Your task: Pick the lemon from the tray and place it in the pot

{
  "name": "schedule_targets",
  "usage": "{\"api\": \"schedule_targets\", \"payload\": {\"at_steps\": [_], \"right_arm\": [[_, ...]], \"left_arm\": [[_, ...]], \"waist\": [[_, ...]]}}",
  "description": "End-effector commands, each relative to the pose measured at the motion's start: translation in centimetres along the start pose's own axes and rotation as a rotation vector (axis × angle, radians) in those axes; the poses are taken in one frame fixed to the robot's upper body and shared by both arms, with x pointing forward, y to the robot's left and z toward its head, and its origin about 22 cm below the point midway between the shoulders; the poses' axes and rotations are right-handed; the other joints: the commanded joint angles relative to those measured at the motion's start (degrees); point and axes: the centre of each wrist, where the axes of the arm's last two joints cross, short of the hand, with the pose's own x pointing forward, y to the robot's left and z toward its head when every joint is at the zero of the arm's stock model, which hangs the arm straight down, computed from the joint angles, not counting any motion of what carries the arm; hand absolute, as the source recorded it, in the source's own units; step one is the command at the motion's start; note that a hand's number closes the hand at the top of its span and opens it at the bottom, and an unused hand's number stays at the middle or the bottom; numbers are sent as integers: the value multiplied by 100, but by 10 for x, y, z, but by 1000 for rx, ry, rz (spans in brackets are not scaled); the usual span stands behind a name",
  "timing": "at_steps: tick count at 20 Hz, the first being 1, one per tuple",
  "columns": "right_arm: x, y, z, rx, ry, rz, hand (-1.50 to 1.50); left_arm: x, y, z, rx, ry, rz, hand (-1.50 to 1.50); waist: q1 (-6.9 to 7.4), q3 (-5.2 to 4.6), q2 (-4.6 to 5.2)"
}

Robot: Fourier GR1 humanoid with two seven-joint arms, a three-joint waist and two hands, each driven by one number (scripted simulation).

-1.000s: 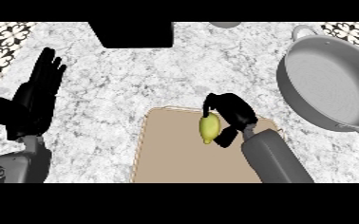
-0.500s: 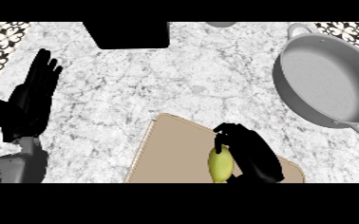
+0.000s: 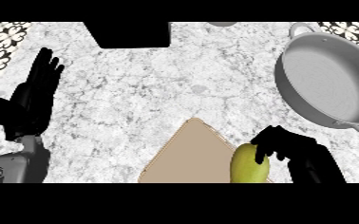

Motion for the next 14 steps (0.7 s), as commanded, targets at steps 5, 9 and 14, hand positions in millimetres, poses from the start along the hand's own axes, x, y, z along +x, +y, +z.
{"api": "schedule_targets", "payload": {"at_steps": [5, 9, 14], "right_arm": [[-12, -74, 1, -288, 99, 3, 150], [-44, -78, -10, -305, 149, -43, 150], [-106, -100, -24, -349, 166, -91, 150]], "left_arm": [[1, 7, 6, -34, -2, -5, 0], [-4, -22, 7, -28, 1, 15, 0], [2, -10, 6, -27, 4, 4, 0]], "waist": [[149, 5, 34], [132, 8, 38], [146, 11, 41]]}}
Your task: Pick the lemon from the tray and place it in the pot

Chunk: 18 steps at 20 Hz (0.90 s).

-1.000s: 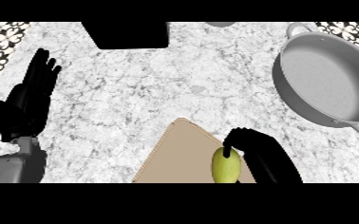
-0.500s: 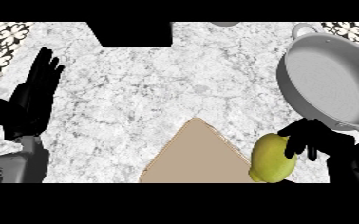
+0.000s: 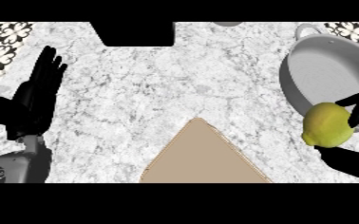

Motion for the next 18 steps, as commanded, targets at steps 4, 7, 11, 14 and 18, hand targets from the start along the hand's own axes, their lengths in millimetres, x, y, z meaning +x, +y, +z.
{"api": "schedule_targets", "payload": {"at_steps": [4, 7, 11, 14, 18], "right_arm": [[-44, -13, -51, -25, 63, -124, 150], [-77, -3, -57, -22, 89, -108, 150], [-90, -14, -75, -100, 35, 224, 150], [-114, -13, -88, -150, 59, 358, 150], [-138, 29, -109, -134, 78, 401, 150]], "left_arm": [[6, 19, -20, -20, -5, 16, 0], [-7, 9, 5, -25, 2, 0, 0], [6, -12, -10, -25, -11, 6, 0], [-5, 5, -10, -20, -15, 7, 0], [15, -13, -15, -33, -6, 8, 0]], "waist": [[18, -1, 15], [55, 1, 8], [108, 5, 63], [164, 2, 72], [150, 6, 39]]}}
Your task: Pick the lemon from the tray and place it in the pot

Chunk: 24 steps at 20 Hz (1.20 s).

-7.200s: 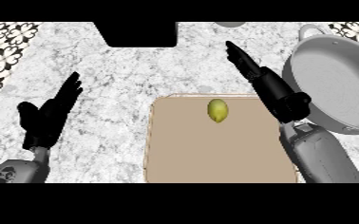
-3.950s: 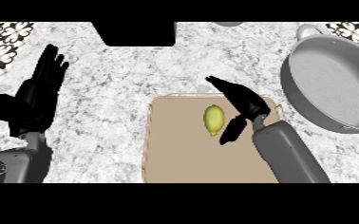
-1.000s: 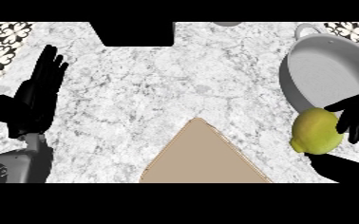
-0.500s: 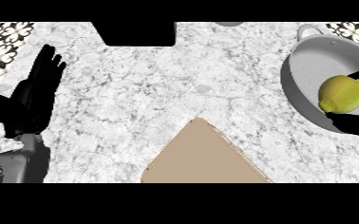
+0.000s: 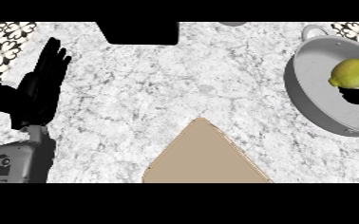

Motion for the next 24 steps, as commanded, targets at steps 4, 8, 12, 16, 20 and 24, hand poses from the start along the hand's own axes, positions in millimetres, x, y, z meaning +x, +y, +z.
{"api": "schedule_targets", "payload": {"at_steps": [4, 8, 12, 16, 20, 24], "right_arm": [[-27, 49, -34, 41, 1, 70, 150], [-44, 66, -37, 133, 138, -48, 150], [-67, 62, -43, 241, 173, -159, -150], [-56, 90, -37, 319, 129, -322, -150], [-64, 85, -36, 204, 80, -585, -150], [-94, 69, -28, 114, 116, -713, -150]], "left_arm": [[-12, -1, 6, 8, 6, -6, 0], [-6, 12, 6, -6, 2, 8, 0], [3, -5, 6, -11, -5, 10, 0], [-5, -4, -4, -15, 5, 2, 0], [-18, 11, 2, -13, 8, 8, 0], [-1, 4, 8, 2, -11, 6, 0]], "waist": [[-32, -1, -25], [42, 3, -5], [98, 13, 11], [62, 13, 22], [17, 11, 11], [18, 14, -8]]}}
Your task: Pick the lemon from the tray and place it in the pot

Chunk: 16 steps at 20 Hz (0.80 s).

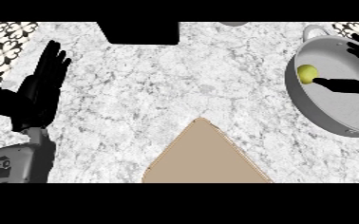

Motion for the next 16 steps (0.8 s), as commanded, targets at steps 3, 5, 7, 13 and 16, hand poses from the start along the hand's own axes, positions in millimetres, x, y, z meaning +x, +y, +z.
{"api": "schedule_targets", "payload": {"at_steps": [3, 5, 7, 13, 16], "right_arm": [[-5, -56, -1, -72, -1, -220, -150], [-10, -83, 7, -102, -2, -214, -150], [-13, -101, 12, -93, -14, -224, -150], [-28, -151, 42, -70, -1, -251, -150], [-36, -161, 54, -79, 11, -248, -150]], "left_arm": [[-2, 8, 2, -9, 5, 15, 0], [-1, 0, 18, 6, -19, -1, 0], [17, -11, 1, 1, -5, 1, 0], [-5, -7, -1, -10, 9, 7, 0], [7, -3, -3, -4, -10, -2, 0]], "waist": [[-48, -6, -13], [21, -1, -3], [-8, 2, 6], [-21, 3, 17], [10, 10, 27]]}}
